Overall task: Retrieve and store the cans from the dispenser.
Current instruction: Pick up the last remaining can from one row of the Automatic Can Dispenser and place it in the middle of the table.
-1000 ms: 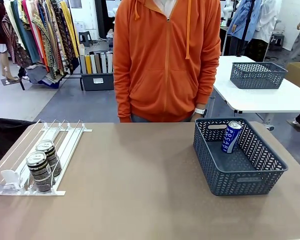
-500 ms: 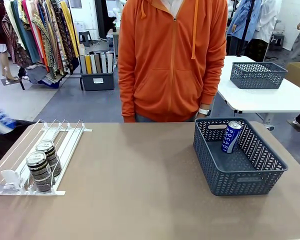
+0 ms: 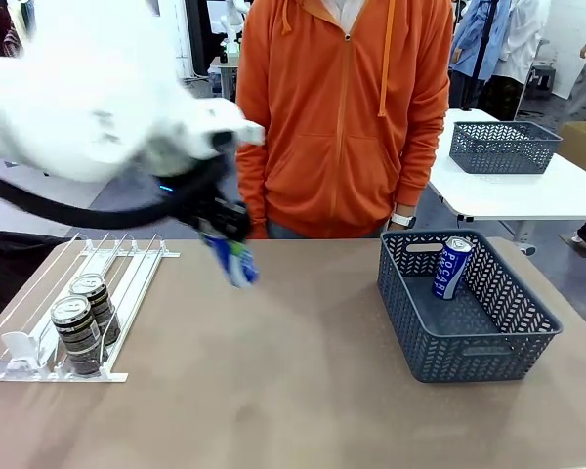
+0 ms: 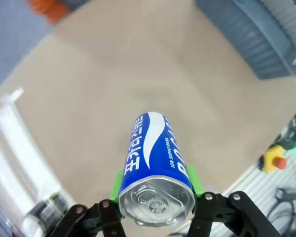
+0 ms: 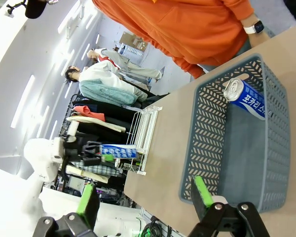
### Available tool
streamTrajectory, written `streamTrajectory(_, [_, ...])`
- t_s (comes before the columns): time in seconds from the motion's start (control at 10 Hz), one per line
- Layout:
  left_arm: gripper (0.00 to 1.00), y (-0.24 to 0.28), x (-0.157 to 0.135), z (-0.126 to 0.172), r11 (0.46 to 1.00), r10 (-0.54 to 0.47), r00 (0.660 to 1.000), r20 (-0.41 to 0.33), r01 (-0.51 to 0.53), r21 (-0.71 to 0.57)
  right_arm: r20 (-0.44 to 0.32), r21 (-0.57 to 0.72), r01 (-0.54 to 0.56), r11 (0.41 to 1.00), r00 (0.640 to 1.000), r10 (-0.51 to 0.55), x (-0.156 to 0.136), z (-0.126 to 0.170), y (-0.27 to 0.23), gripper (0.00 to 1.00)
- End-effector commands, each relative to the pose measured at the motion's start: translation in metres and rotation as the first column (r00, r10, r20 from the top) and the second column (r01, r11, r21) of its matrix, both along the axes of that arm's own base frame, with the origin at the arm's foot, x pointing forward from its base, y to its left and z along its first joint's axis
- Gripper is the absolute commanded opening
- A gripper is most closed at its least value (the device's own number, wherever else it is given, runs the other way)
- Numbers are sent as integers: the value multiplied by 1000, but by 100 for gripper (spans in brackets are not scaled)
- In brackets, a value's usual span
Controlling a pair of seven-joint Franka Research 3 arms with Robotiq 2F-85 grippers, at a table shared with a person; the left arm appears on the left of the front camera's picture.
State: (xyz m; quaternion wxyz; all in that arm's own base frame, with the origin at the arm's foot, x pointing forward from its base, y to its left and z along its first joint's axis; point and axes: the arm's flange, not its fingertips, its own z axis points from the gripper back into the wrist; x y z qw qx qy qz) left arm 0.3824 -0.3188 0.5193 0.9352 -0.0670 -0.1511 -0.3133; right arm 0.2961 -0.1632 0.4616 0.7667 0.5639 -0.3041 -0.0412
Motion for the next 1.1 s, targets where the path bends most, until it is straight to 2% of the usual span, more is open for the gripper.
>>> streamTrajectory(0.0, [0, -45, 29, -28, 978, -185, 981, -54, 189, 85, 26, 20, 10, 1000, 1000, -11, 3, 2, 2, 100])
streamTrajectory(0.2, [0, -75, 28, -71, 954, -241, 962, -127, 259, 151, 26, 20, 10, 1000, 1000, -11, 3, 2, 2, 100])
streamTrajectory(0.4, [0, -92, 25, -103, 923, -271, 949, -161, 303, 237, 26, 20, 10, 1000, 1000, -11, 3, 2, 2, 100])
streamTrajectory(1.0, [0, -93, 32, -109, 921, -252, 953, -170, 291, 261, 26, 20, 10, 1000, 1000, -11, 3, 2, 2, 100])
